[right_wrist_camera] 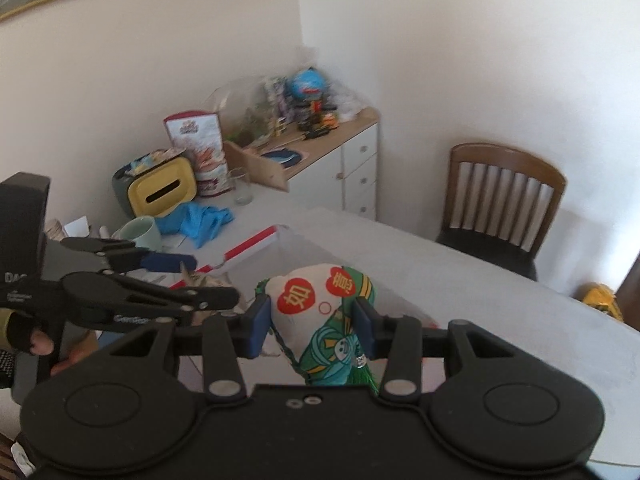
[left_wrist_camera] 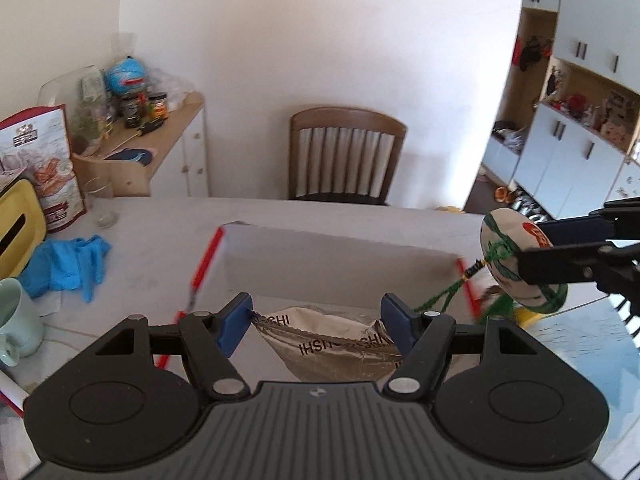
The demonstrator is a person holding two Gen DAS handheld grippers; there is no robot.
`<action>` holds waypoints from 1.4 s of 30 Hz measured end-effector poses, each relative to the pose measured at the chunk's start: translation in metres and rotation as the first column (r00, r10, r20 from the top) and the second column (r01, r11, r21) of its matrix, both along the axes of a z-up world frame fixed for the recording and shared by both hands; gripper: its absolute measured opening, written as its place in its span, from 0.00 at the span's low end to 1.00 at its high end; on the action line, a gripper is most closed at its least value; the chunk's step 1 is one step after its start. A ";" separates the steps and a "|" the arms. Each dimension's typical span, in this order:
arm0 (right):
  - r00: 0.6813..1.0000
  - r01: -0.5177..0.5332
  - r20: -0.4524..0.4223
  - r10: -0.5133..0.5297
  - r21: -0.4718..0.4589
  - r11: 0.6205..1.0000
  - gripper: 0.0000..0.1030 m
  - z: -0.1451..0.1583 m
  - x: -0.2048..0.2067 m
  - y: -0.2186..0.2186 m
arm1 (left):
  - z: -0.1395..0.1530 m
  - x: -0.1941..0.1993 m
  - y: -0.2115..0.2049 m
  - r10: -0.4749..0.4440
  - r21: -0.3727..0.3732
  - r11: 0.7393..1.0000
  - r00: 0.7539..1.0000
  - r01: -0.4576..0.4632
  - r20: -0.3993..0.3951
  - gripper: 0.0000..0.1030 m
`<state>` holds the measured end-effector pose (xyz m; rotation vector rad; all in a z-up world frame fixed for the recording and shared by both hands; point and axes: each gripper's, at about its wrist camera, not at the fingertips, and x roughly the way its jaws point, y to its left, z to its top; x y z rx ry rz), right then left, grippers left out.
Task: Organize objects
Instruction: 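Carry the foil bag and tasseled ornament over the red-edged cardboard box, then open both grippers to drop the foil bag and ornament into the box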
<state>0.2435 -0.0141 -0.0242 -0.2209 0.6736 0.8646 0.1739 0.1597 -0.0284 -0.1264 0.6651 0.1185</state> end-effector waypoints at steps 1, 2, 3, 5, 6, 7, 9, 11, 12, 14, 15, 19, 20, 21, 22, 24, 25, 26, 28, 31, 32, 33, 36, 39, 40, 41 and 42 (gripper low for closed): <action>1.000 -0.006 0.002 0.006 -0.012 1.000 0.42 -0.004 0.000 0.006 | -0.004 0.002 0.004 0.008 0.011 1.000 1.000 -0.008 -0.006 0.69; 1.000 -0.008 0.001 0.008 -0.023 1.000 0.42 -0.009 0.002 0.013 | -0.007 0.004 0.008 0.013 0.018 1.000 1.000 -0.013 -0.011 0.69; 1.000 -0.008 0.001 0.008 -0.029 1.000 0.42 -0.014 0.003 0.019 | -0.012 0.006 0.013 0.023 0.021 1.000 1.000 -0.022 -0.018 0.69; 1.000 -0.012 -0.006 0.012 -0.035 0.999 0.42 -0.021 0.007 0.028 | -0.019 0.010 0.021 0.037 0.023 0.999 0.999 -0.036 -0.033 0.69; 1.000 -0.013 -0.011 0.013 -0.040 0.999 0.42 -0.025 0.010 0.031 | -0.023 0.014 0.026 0.041 0.023 0.999 0.998 -0.040 -0.041 0.69; 1.000 -0.017 -0.014 0.017 -0.053 0.998 0.42 -0.031 0.012 0.036 | -0.026 0.016 0.028 0.042 0.027 0.999 0.998 -0.041 -0.048 0.69; 0.999 -0.032 -0.025 0.029 -0.090 0.995 0.42 -0.043 0.017 0.043 | -0.033 0.021 0.032 0.046 0.037 0.998 0.997 -0.044 -0.068 0.69; 0.999 -0.035 -0.046 0.029 -0.133 0.990 0.43 -0.058 0.020 0.049 | -0.039 0.026 0.035 0.036 0.038 0.999 0.996 -0.033 -0.085 0.69; 0.997 -0.050 -0.063 0.041 -0.156 0.986 0.43 -0.066 0.022 0.051 | -0.042 0.028 0.034 0.023 0.040 0.999 0.995 -0.019 -0.094 0.69; 0.997 -0.059 -0.067 0.046 -0.201 0.978 0.43 -0.079 0.022 0.057 | -0.046 0.032 0.032 -0.001 0.056 0.998 0.994 0.007 -0.108 0.69; 0.996 -0.070 -0.068 0.056 -0.225 0.972 0.43 -0.085 0.022 0.060 | -0.047 0.034 0.030 -0.013 0.064 0.998 0.993 0.021 -0.116 0.69; 0.992 -0.100 -0.102 0.073 -0.292 0.951 0.43 -0.106 0.020 0.069 | -0.057 0.047 0.028 -0.035 0.079 0.996 0.985 0.049 -0.167 0.69; 0.991 -0.105 -0.108 0.075 -0.308 0.946 0.43 -0.110 0.019 0.071 | -0.061 0.050 0.028 -0.040 0.078 0.995 0.982 0.056 -0.185 0.69; 0.990 -0.111 -0.118 0.076 -0.320 0.941 0.43 -0.113 0.019 0.073 | -0.064 0.054 0.028 -0.048 0.076 0.995 0.978 0.065 -0.203 0.69; 0.989 -0.115 -0.128 0.076 -0.331 0.937 0.43 -0.117 0.018 0.075 | -0.067 0.056 0.027 -0.054 0.078 0.994 0.975 0.073 -0.217 0.69; 0.988 -0.121 -0.136 0.078 -0.346 0.930 0.44 -0.122 0.017 0.076 | -0.072 0.059 0.025 -0.071 0.088 0.992 0.967 0.095 -0.245 0.69; 0.987 -0.124 -0.141 0.079 -0.351 0.928 0.44 -0.124 0.016 0.077 | -0.074 0.060 0.024 -0.077 0.090 0.991 0.964 0.102 -0.254 0.69; 0.986 -0.124 -0.147 0.076 -0.349 0.929 0.44 -0.125 0.016 0.077 | -0.075 0.060 0.024 -0.082 0.091 0.990 0.960 0.110 -0.267 0.69; 0.985 -0.113 -0.163 0.060 -0.343 0.932 0.46 -0.126 0.018 0.076 | -0.079 0.062 0.023 -0.086 0.091 0.989 0.953 0.117 -0.292 0.69; 0.983 -0.105 -0.179 0.045 -0.339 0.935 0.47 -0.127 0.021 0.074 | -0.082 0.064 0.026 -0.087 0.071 0.991 0.945 0.115 -0.314 0.69; 0.983 -0.102 -0.179 0.043 -0.336 0.936 0.47 -0.127 0.021 0.073 | -0.083 0.064 0.027 -0.085 0.066 0.992 0.945 0.111 -0.317 0.69; 0.983 -0.102 -0.181 0.042 -0.333 0.938 0.47 -0.127 0.020 0.072 | -0.083 0.064 0.028 -0.083 0.059 0.992 0.943 0.107 -0.321 0.69; 0.984 -0.090 -0.176 0.033 -0.322 0.942 0.53 -0.124 0.022 0.072 | -0.083 0.063 0.029 -0.082 0.053 0.993 0.942 0.105 -0.325 0.70; 0.985 -0.089 -0.168 0.039 -0.300 0.950 0.56 -0.118 0.020 0.067 | -0.081 0.062 0.030 -0.075 0.043 0.995 0.941 0.095 -0.329 0.70; 0.986 -0.086 -0.162 0.039 -0.295 0.952 0.56 -0.116 0.019 0.066 | -0.081 0.061 0.030 -0.074 0.040 0.995 0.942 0.092 -0.328 0.70; 0.986 -0.086 -0.160 0.040 -0.288 0.954 0.57 -0.114 0.018 0.065 | -0.081 0.060 0.030 -0.074 0.038 0.995 0.942 0.091 -0.327 0.70; 0.986 -0.084 -0.159 0.040 -0.281 0.956 0.57 -0.112 0.018 0.063 | -0.079 0.059 0.029 -0.070 0.042 0.995 0.944 0.089 -0.322 0.70</action>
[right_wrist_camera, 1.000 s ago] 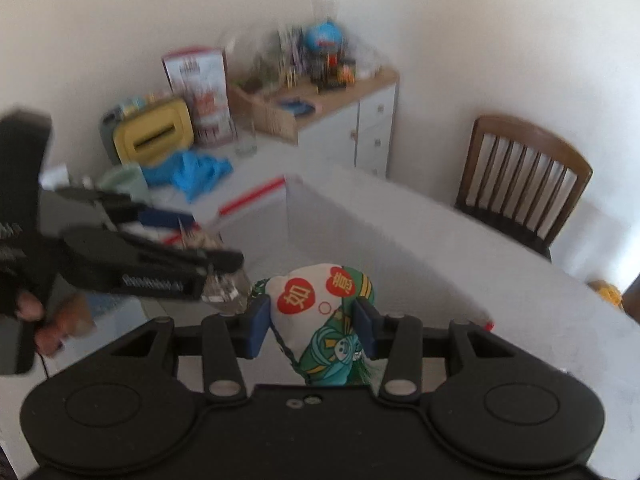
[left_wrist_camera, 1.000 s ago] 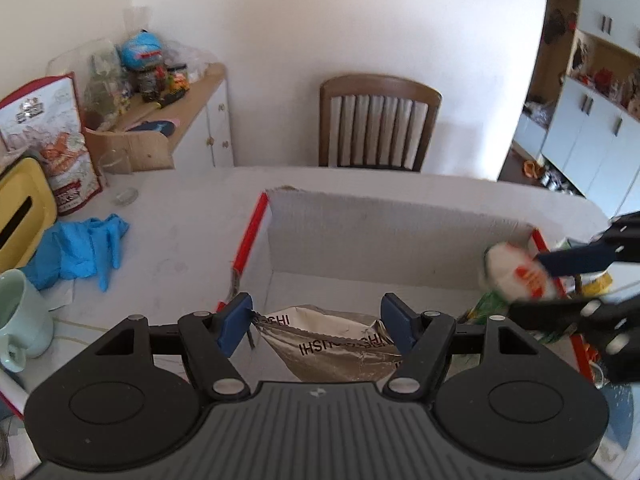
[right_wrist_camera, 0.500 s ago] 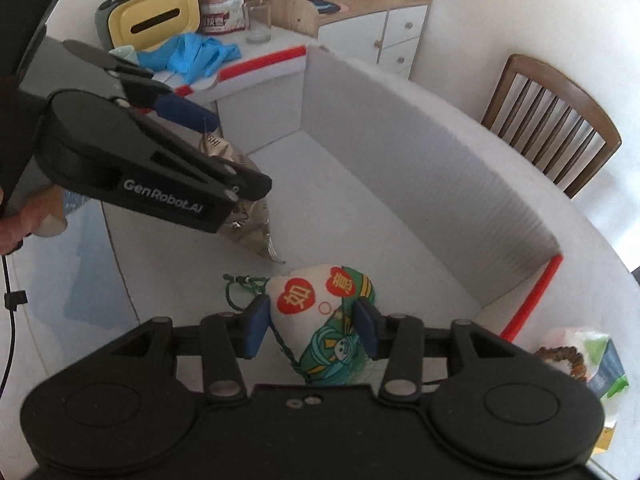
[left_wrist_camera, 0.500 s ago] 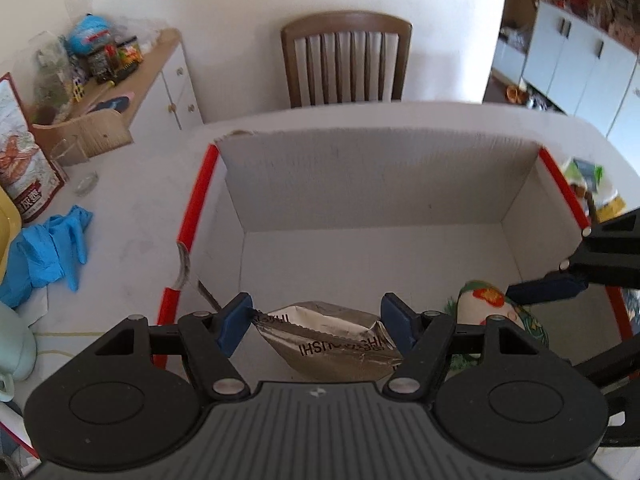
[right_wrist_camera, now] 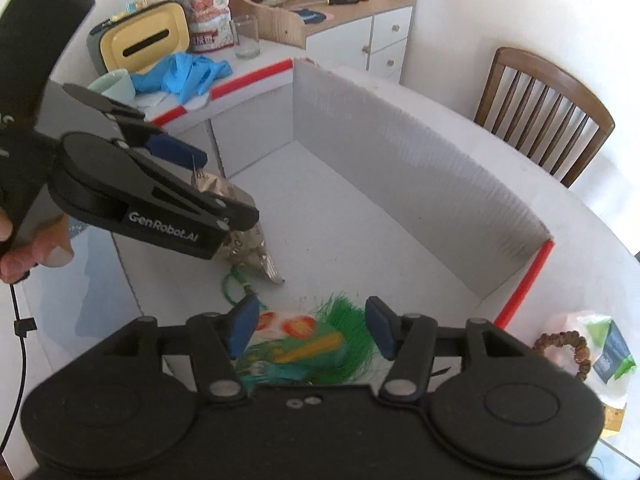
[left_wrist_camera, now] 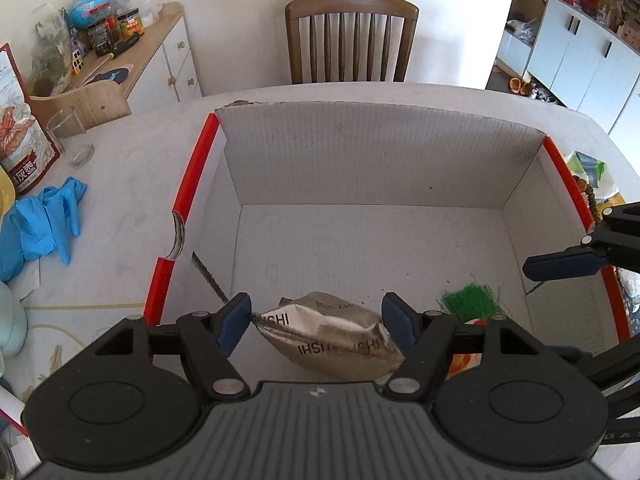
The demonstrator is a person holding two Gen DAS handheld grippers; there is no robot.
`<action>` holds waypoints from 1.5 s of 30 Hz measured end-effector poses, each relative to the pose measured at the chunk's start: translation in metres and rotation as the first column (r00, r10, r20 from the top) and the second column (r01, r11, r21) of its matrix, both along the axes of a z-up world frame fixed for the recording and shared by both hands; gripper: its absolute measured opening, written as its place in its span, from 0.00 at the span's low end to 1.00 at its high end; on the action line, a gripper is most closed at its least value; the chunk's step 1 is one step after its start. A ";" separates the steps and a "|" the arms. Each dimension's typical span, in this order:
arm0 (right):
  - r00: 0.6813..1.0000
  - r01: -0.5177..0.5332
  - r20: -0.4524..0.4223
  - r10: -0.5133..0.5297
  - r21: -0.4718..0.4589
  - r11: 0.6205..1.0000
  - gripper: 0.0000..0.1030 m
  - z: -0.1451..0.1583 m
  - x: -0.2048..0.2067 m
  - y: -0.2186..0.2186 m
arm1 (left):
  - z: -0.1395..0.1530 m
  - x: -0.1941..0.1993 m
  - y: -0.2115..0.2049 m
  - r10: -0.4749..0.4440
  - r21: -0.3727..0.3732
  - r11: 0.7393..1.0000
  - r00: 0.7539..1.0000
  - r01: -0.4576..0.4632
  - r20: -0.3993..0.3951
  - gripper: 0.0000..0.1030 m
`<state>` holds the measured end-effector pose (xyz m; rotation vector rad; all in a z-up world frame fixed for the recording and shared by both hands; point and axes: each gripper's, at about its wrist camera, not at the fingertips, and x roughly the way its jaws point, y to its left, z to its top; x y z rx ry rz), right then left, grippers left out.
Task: Organize objects
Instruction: 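Open both grippers to drop the foil bag and ornament into the box, then move both grippers back from the box to the table pile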
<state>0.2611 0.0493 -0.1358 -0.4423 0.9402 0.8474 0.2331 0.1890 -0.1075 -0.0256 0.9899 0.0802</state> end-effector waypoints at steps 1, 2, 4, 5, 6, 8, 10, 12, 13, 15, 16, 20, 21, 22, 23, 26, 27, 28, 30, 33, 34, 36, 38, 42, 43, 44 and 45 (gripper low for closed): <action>1.000 0.004 0.003 -0.004 0.007 1.000 0.57 0.002 0.001 0.000 | 0.002 -0.001 -0.001 0.003 0.006 1.000 1.000 -0.003 0.006 0.70; 1.000 0.008 0.005 -0.008 0.014 1.000 0.58 0.005 0.000 -0.002 | 0.003 -0.002 -0.002 0.001 0.007 1.000 1.000 -0.001 0.011 0.70; 1.000 0.012 0.002 -0.012 0.032 0.999 0.58 0.010 -0.001 -0.006 | 0.007 -0.004 -0.004 -0.002 0.004 1.000 1.000 0.002 0.018 0.70; 1.000 0.014 0.005 -0.014 0.039 0.999 0.59 0.013 -0.003 -0.007 | 0.009 -0.005 -0.005 -0.002 0.008 1.000 1.000 0.002 0.021 0.70; 1.000 0.013 0.010 -0.014 0.048 0.999 0.60 0.016 -0.004 -0.009 | 0.011 -0.006 -0.006 -0.004 0.010 1.000 1.000 0.003 0.023 0.70; 1.000 0.016 0.015 -0.017 0.070 0.997 0.61 0.024 -0.007 -0.015 | 0.016 -0.009 -0.008 -0.008 0.013 1.000 0.999 0.007 0.033 0.70; 1.000 0.022 0.019 -0.023 0.090 0.996 0.61 0.031 -0.008 -0.021 | 0.021 -0.013 -0.011 -0.012 0.015 1.000 0.999 0.011 0.044 0.70; 0.999 0.029 0.025 -0.032 0.106 0.994 0.61 0.038 -0.010 -0.028 | 0.027 -0.018 -0.013 -0.015 0.019 1.000 0.998 0.013 0.059 0.70; 0.999 0.034 0.027 -0.038 0.115 0.993 0.61 0.041 -0.011 -0.032 | 0.029 -0.020 -0.015 -0.015 0.021 1.000 0.998 0.014 0.066 0.70; 0.998 0.045 0.031 -0.049 0.127 0.991 0.61 0.046 -0.012 -0.039 | 0.036 -0.025 -0.018 -0.016 0.023 1.000 0.997 0.014 0.081 0.70; 0.998 0.052 0.033 -0.057 0.133 0.990 0.61 0.049 -0.013 -0.043 | 0.039 -0.027 -0.020 -0.015 0.023 1.000 0.996 0.013 0.087 0.70; 0.996 0.080 0.034 -0.087 0.166 0.983 0.61 0.059 -0.016 -0.061 | 0.050 -0.036 -0.028 -0.019 0.026 1.000 0.993 0.016 0.119 0.70; 0.995 0.085 0.035 -0.093 0.174 0.981 0.61 0.061 -0.016 -0.065 | 0.053 -0.038 -0.031 -0.021 0.026 0.999 0.991 0.018 0.129 0.70; 0.995 0.089 0.036 -0.097 0.184 0.979 0.61 0.064 -0.017 -0.070 | 0.056 -0.041 -0.034 -0.022 0.024 1.000 0.990 0.019 0.137 0.70; 0.994 0.091 0.037 -0.100 0.191 0.977 0.61 0.066 -0.019 -0.075 | 0.059 -0.043 -0.036 -0.023 0.021 1.000 0.989 0.020 0.143 0.70; 0.993 0.104 0.041 -0.115 0.216 0.971 0.64 0.072 -0.023 -0.091 | 0.066 -0.051 -0.048 -0.030 0.018 0.999 0.985 0.028 0.167 0.70; 0.992 0.111 0.041 -0.123 0.228 0.967 0.65 0.074 -0.024 -0.098 | 0.069 -0.053 -0.053 -0.035 0.018 0.999 0.984 0.032 0.175 0.70; 0.991 0.117 0.040 -0.131 0.239 0.964 0.66 0.075 -0.026 -0.104 | 0.072 -0.055 -0.057 -0.040 0.017 0.999 0.982 0.037 0.182 0.70; 0.989 0.128 0.036 -0.142 0.259 0.957 0.67 0.078 -0.028 -0.116 | 0.077 -0.060 -0.066 -0.050 0.020 0.999 0.979 0.047 0.198 0.75; 0.986 0.144 0.037 -0.161 0.285 0.948 0.71 0.082 -0.033 -0.134 | 0.084 -0.066 -0.080 -0.058 0.012 0.998 0.974 0.057 0.219 0.77; 0.985 0.152 0.035 -0.170 0.297 0.943 0.73 0.083 -0.034 -0.142 | 0.086 -0.068 -0.085 -0.060 0.008 0.998 0.973 0.060 0.225 0.78; 0.982 0.169 0.028 -0.187 0.317 0.933 0.76 0.084 -0.038 -0.155 | 0.090 -0.071 -0.094 -0.061 0.000 0.998 0.970 0.063 0.237 0.81; 0.979 0.181 0.028 -0.201 0.330 0.927 0.79 0.085 -0.042 -0.170 | 0.092 -0.073 -0.103 -0.064 -0.009 0.998 0.968 0.068 0.244 0.81; 0.974 0.202 0.032 -0.226 0.341 0.918 0.85 0.082 -0.052 -0.198 | 0.093 -0.077 -0.123 -0.079 -0.019 0.996 0.965 0.087 0.251 0.83; 0.972 0.209 0.033 -0.234 0.340 0.917 0.86 0.081 -0.054 -0.205 | 0.092 -0.078 -0.127 -0.083 -0.024 0.995 0.964 0.092 0.251 0.83; 0.970 0.214 0.036 -0.240 0.338 0.917 0.87 0.080 -0.055 -0.211 | 0.091 -0.079 -0.131 -0.086 -0.028 0.995 0.964 0.096 0.250 0.83; 0.968 0.220 0.038 -0.247 0.336 0.916 0.90 0.080 -0.057 -0.218 | 0.090 -0.079 -0.136 -0.089 -0.033 0.994 0.965 0.101 0.248 0.83</action>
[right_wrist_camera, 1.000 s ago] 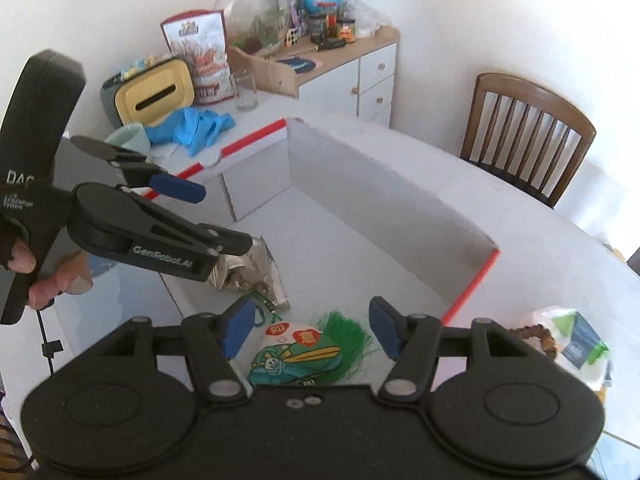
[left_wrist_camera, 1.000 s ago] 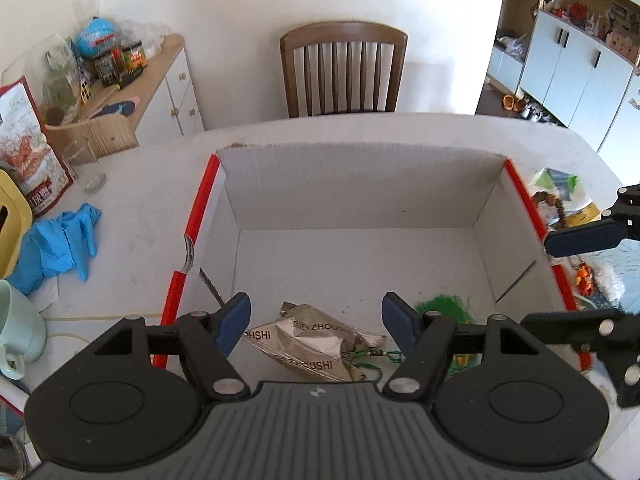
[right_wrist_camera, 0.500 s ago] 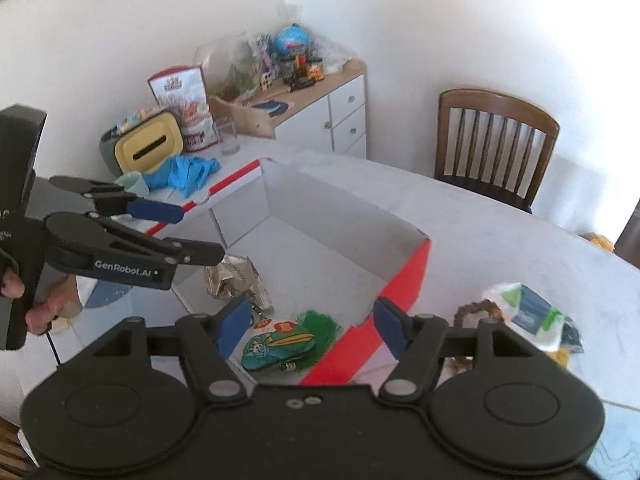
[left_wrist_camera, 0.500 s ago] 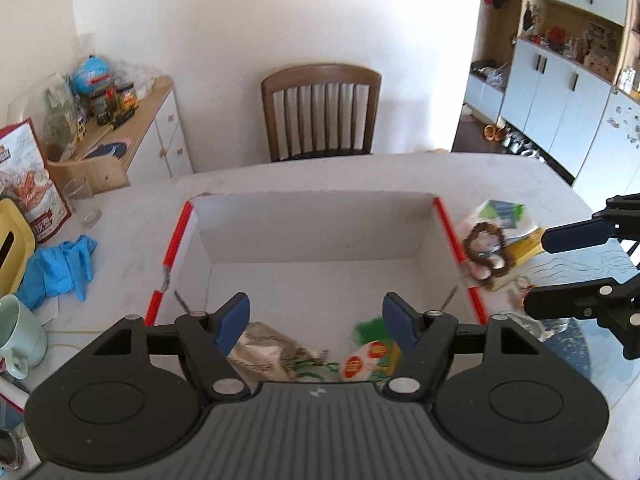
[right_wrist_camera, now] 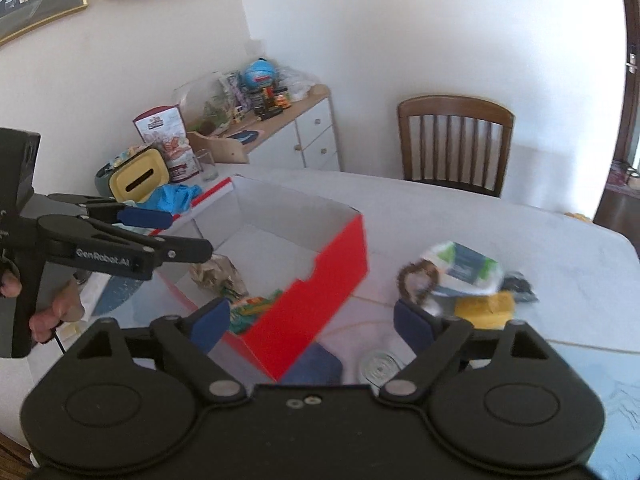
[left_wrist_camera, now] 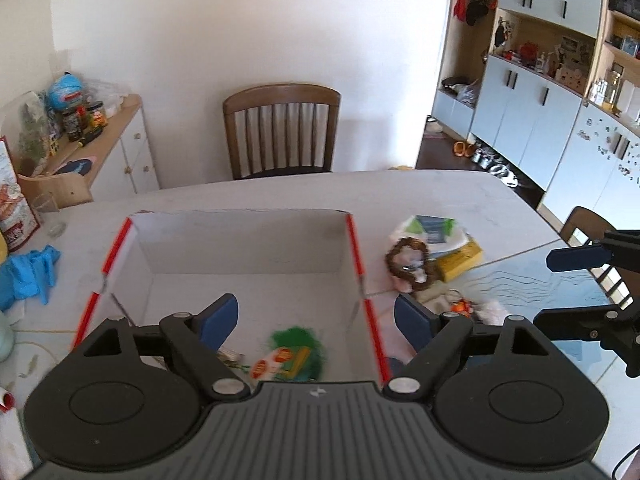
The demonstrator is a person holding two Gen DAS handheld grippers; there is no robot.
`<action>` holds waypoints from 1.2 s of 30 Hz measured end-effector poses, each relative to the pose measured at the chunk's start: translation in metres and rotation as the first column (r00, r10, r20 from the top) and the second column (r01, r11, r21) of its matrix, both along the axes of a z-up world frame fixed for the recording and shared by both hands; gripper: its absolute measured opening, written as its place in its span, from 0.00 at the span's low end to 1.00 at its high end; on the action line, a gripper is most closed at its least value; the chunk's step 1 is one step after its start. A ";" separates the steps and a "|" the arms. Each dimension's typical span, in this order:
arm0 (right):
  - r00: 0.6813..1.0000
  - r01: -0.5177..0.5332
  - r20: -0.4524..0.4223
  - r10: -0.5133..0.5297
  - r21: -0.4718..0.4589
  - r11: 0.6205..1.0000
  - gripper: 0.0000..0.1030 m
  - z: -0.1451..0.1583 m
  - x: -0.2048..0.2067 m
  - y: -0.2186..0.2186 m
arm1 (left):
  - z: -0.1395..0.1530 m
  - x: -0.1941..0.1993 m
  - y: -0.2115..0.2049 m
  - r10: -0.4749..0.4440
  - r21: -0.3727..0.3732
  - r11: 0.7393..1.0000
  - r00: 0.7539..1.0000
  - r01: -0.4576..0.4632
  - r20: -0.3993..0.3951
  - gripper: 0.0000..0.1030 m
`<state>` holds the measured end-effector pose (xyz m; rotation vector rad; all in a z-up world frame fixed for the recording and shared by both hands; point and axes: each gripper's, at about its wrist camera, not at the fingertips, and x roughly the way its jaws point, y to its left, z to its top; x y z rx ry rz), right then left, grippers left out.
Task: Organize objects
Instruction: 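Move both grippers back from the box to the table pile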
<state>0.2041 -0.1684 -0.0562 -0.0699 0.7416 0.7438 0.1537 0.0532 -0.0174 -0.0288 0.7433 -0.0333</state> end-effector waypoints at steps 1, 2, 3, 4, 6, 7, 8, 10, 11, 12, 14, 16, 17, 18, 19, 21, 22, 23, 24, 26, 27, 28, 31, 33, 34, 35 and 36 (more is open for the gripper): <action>1.000 0.010 0.001 -0.010 -0.003 1.000 0.93 -0.001 -0.001 -0.007 | -0.001 0.000 -0.004 -0.006 -0.003 1.000 1.000 0.006 -0.002 0.83; 1.000 0.019 0.002 -0.019 -0.006 1.000 0.93 -0.002 -0.003 -0.013 | -0.002 0.000 -0.009 -0.013 -0.004 1.000 1.000 0.013 -0.005 0.83; 1.000 0.025 0.001 -0.025 -0.009 1.000 0.94 -0.003 -0.003 -0.020 | -0.004 0.000 -0.013 -0.018 -0.006 1.000 1.000 0.018 -0.008 0.85; 1.000 0.029 0.001 -0.029 -0.013 0.999 0.94 -0.005 -0.004 -0.027 | -0.006 0.000 -0.018 -0.025 -0.010 1.000 1.000 0.025 -0.012 0.86; 0.999 0.046 0.000 -0.046 -0.022 0.999 0.94 -0.008 -0.005 -0.040 | -0.010 0.001 -0.026 -0.038 -0.018 0.999 0.999 0.037 -0.017 0.93; 0.998 0.055 -0.006 -0.055 -0.027 0.998 0.94 -0.011 -0.004 -0.047 | -0.013 0.001 -0.030 -0.043 -0.023 0.999 0.999 0.042 -0.017 0.95; 0.998 0.063 -0.013 -0.063 -0.031 0.998 0.94 -0.014 -0.004 -0.053 | -0.016 0.001 -0.035 -0.049 -0.028 0.998 0.999 0.048 -0.017 0.96; 0.996 0.086 -0.030 -0.087 -0.041 0.995 0.94 -0.021 -0.002 -0.066 | -0.022 0.002 -0.044 -0.056 -0.040 0.998 0.998 0.055 -0.023 0.97; 0.995 0.093 -0.035 -0.094 -0.047 0.995 0.94 -0.024 -0.001 -0.071 | -0.025 0.003 -0.048 -0.060 -0.048 0.997 0.998 0.059 -0.028 0.98; 0.994 0.099 -0.037 -0.101 -0.054 0.994 0.94 -0.027 0.000 -0.076 | -0.028 0.004 -0.053 -0.066 -0.058 0.996 0.997 0.064 -0.034 0.99; 0.993 0.107 -0.036 -0.110 -0.067 0.992 0.94 -0.033 0.003 -0.086 | -0.034 0.006 -0.061 -0.076 -0.072 0.995 0.996 0.073 -0.042 0.99; 0.992 0.119 -0.037 -0.122 -0.083 0.989 0.94 -0.040 0.007 -0.094 | -0.041 0.007 -0.072 -0.086 -0.079 0.994 0.995 0.082 -0.048 1.00; 0.990 0.131 -0.042 -0.136 -0.091 0.987 0.94 -0.044 0.009 -0.098 | -0.044 0.007 -0.077 -0.095 -0.079 0.993 0.994 0.091 -0.052 1.00; 0.988 0.140 -0.050 -0.145 -0.096 0.986 0.94 -0.047 0.013 -0.101 | -0.048 0.008 -0.084 -0.106 -0.077 0.992 0.993 0.101 -0.054 1.00; 0.987 0.145 -0.058 -0.151 -0.099 0.985 0.94 -0.050 0.016 -0.105 | -0.052 0.008 -0.089 -0.111 -0.071 0.992 0.992 0.107 -0.056 1.00; 0.985 0.152 -0.065 -0.159 -0.107 0.983 0.94 -0.056 0.020 -0.110 | -0.060 0.010 -0.102 -0.118 -0.051 0.992 0.991 0.115 -0.064 1.00; 0.985 0.152 -0.070 -0.160 -0.110 0.982 0.93 -0.059 0.022 -0.113 | -0.063 0.011 -0.107 -0.122 -0.043 0.992 0.990 0.120 -0.067 1.00; 0.984 0.151 -0.077 -0.160 -0.112 0.982 0.93 -0.062 0.025 -0.115 | -0.067 0.011 -0.113 -0.130 -0.035 0.991 0.989 0.128 -0.069 1.00; 0.983 0.151 -0.084 -0.161 -0.112 0.982 0.92 -0.064 0.027 -0.118 | -0.072 0.011 -0.119 -0.140 -0.021 0.990 0.988 0.139 -0.070 1.00; 0.982 0.151 -0.095 -0.162 -0.113 0.982 0.92 -0.069 0.031 -0.120 | -0.081 0.012 -0.129 -0.153 0.012 0.988 0.986 0.154 -0.069 1.00; 0.981 0.151 -0.101 -0.163 -0.115 0.982 0.92 -0.071 0.034 -0.121 | -0.086 0.014 -0.134 -0.160 0.022 0.987 0.985 0.162 -0.071 1.00; 0.981 0.150 -0.108 -0.163 -0.116 0.982 0.91 -0.074 0.036 -0.122 | -0.090 0.015 -0.138 -0.161 0.028 0.986 0.984 0.164 -0.075 1.00; 0.979 0.148 -0.120 -0.162 -0.122 0.982 0.90 -0.082 0.043 -0.123 | -0.104 0.022 -0.144 -0.145 0.042 0.988 0.986 0.149 -0.086 1.00; 0.978 0.147 -0.132 -0.163 -0.126 0.981 0.89 -0.087 0.049 -0.122 | -0.113 0.029 -0.147 -0.121 0.046 0.991 0.988 0.126 -0.097 1.00; 0.977 0.145 -0.137 -0.162 -0.127 0.981 0.89 -0.090 0.051 -0.122 | -0.116 0.031 -0.148 -0.114 0.047 0.992 0.989 0.119 -0.098 1.00; 0.977 0.145 -0.141 -0.162 -0.128 0.981 0.88 -0.092 0.054 -0.121 | -0.120 0.034 -0.150 -0.105 0.051 0.993 0.990 0.110 -0.098 1.00; 0.976 0.146 -0.145 -0.165 -0.129 0.981 0.88 -0.094 0.056 -0.121 | -0.123 0.037 -0.151 -0.093 0.060 0.993 0.991 0.099 -0.099 1.00</action>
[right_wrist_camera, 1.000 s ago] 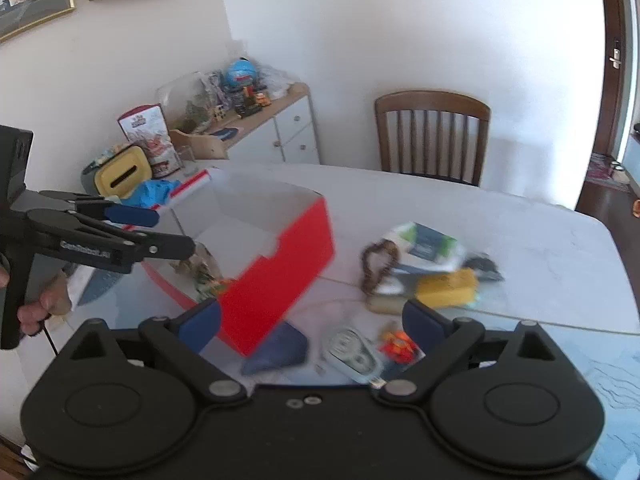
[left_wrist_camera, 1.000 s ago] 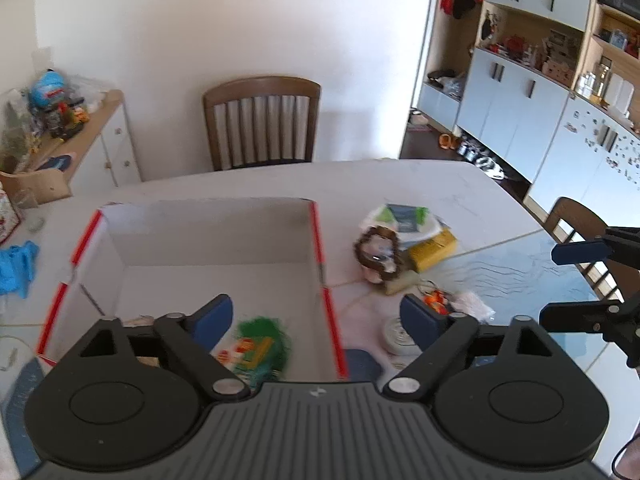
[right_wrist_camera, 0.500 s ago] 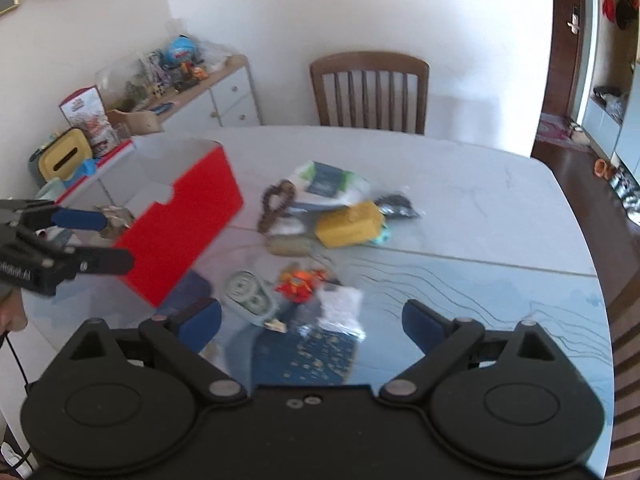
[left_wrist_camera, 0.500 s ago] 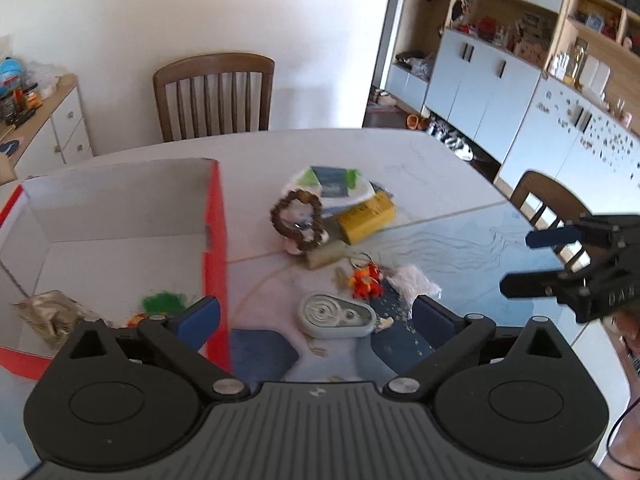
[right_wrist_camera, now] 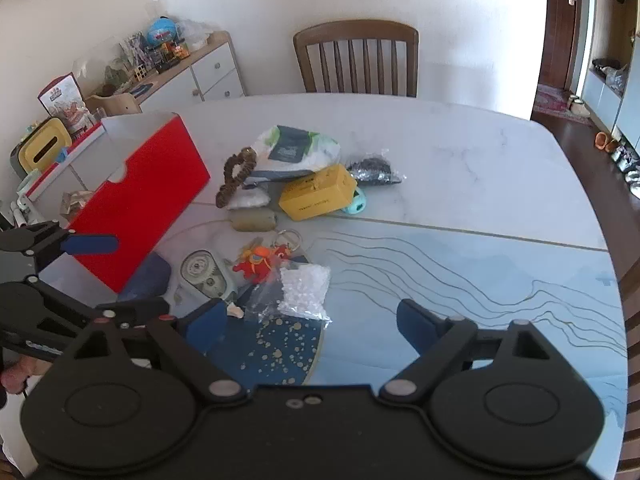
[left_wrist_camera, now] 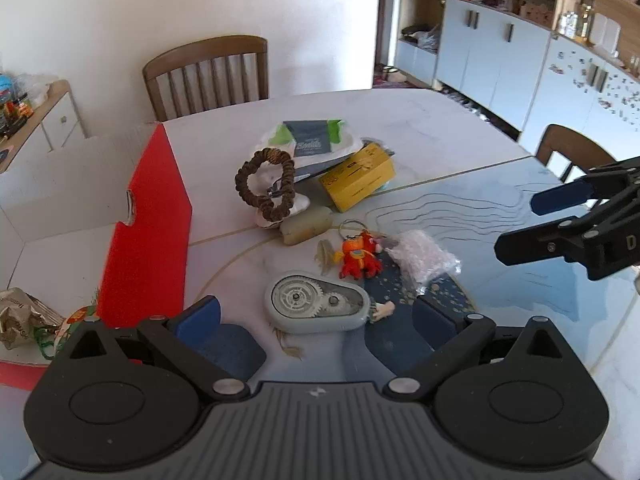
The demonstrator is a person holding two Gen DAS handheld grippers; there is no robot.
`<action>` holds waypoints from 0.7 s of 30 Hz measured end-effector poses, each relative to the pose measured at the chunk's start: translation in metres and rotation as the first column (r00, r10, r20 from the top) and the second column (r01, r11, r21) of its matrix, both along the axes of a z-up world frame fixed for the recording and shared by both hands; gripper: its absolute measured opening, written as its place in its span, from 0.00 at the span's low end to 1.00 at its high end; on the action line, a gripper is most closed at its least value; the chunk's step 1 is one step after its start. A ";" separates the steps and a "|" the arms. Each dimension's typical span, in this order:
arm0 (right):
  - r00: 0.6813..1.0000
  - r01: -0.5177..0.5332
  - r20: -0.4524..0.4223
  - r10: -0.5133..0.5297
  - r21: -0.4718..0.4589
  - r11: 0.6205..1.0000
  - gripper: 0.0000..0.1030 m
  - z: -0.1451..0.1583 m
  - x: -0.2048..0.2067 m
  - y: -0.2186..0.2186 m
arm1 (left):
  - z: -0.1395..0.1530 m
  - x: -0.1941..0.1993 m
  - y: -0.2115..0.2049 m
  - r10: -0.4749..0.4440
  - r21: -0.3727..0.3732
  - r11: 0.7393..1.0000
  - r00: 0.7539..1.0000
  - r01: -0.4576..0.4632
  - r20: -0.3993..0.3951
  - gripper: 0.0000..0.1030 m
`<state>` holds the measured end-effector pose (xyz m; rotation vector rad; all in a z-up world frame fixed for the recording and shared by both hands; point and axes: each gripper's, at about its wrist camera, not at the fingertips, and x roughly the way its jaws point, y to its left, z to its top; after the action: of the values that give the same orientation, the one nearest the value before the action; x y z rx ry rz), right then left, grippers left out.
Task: Organize objects
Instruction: 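Move both grippers back from the box to the table pile, then grasp the clear bag of white beads with the right gripper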
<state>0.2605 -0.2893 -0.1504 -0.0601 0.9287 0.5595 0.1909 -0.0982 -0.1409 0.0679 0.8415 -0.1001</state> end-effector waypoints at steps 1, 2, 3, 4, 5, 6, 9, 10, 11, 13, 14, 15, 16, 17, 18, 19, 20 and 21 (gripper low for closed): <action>1.000 0.003 -0.009 -0.003 0.002 1.000 0.88 -0.003 0.003 0.001 | -0.003 0.003 -0.001 0.009 0.005 1.000 1.000 -0.009 0.000 1.00; 1.000 0.006 -0.018 -0.006 0.007 1.000 0.88 -0.005 0.006 0.001 | -0.006 0.005 -0.002 0.016 0.008 1.000 1.000 -0.016 -0.002 1.00; 1.000 0.009 -0.028 -0.009 0.010 1.000 0.88 -0.007 0.010 0.002 | -0.009 0.008 -0.002 0.027 0.012 1.000 1.000 -0.027 -0.003 1.00; 0.999 0.010 -0.035 -0.010 0.011 1.000 0.87 -0.010 0.012 0.003 | -0.012 0.011 -0.003 0.036 0.015 0.999 0.999 -0.036 -0.005 0.99; 0.999 0.011 -0.042 -0.010 0.011 1.000 0.87 -0.012 0.015 0.004 | -0.015 0.014 -0.003 0.046 0.014 0.999 0.999 -0.045 -0.010 1.00; 0.999 0.010 -0.049 -0.010 0.013 1.000 0.86 -0.014 0.018 0.006 | -0.017 0.016 -0.003 0.053 0.012 0.999 0.999 -0.052 -0.015 1.00; 0.998 0.012 -0.065 -0.011 0.015 1.000 0.84 -0.019 0.026 0.011 | -0.026 0.022 -0.004 0.075 0.014 0.997 0.997 -0.074 -0.026 0.99; 0.997 0.017 -0.073 -0.016 0.012 1.000 0.83 -0.022 0.030 0.013 | -0.029 0.024 -0.004 0.077 0.013 0.997 0.997 -0.077 -0.031 0.99; 0.996 0.025 -0.086 -0.024 0.011 1.000 0.83 -0.024 0.033 0.015 | -0.031 0.025 -0.004 0.078 0.013 0.997 0.996 -0.078 -0.036 0.99; 0.992 0.041 -0.117 -0.038 0.024 0.999 0.81 -0.029 0.039 0.017 | -0.037 0.029 -0.005 0.085 0.023 0.996 0.996 -0.084 -0.041 0.99; 0.991 0.049 -0.129 -0.044 0.030 0.998 0.81 -0.031 0.042 0.018 | -0.040 0.030 -0.005 0.087 0.025 0.996 0.995 -0.086 -0.042 0.99; 0.989 0.055 -0.140 -0.050 0.033 0.998 0.80 -0.033 0.044 0.020 | -0.042 0.031 -0.005 0.093 0.026 0.995 0.995 -0.092 -0.044 0.99; 0.987 0.062 -0.149 -0.057 0.029 0.998 0.80 -0.036 0.046 0.022 | -0.043 0.032 -0.005 0.096 0.025 0.995 0.994 -0.095 -0.044 0.99; 0.986 0.066 -0.157 -0.061 0.026 0.997 0.79 -0.038 0.048 0.024 | -0.044 0.033 -0.004 0.099 0.021 0.995 0.994 -0.098 -0.042 0.99; 0.984 0.069 -0.166 -0.064 0.026 0.997 0.78 -0.040 0.050 0.025 | -0.044 0.034 -0.004 0.100 0.019 0.995 0.994 -0.100 -0.041 0.99; 0.982 0.073 -0.177 -0.067 0.028 0.997 0.78 -0.042 0.051 0.027 | -0.045 0.035 -0.004 0.102 0.019 0.995 0.994 -0.101 -0.042 0.99; 0.980 0.076 -0.185 -0.069 0.030 0.997 0.78 -0.044 0.053 0.028 | -0.046 0.036 -0.004 0.101 0.017 0.995 0.994 -0.101 -0.044 0.99; 0.979 0.078 -0.192 -0.070 0.033 0.996 0.78 -0.045 0.054 0.029 | -0.047 0.037 -0.004 0.100 0.015 0.995 0.994 -0.100 -0.045 0.99</action>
<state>0.3141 -0.2599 -0.1953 0.0658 1.1014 0.5207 0.2280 -0.1027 -0.1877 0.0350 0.8900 -0.0022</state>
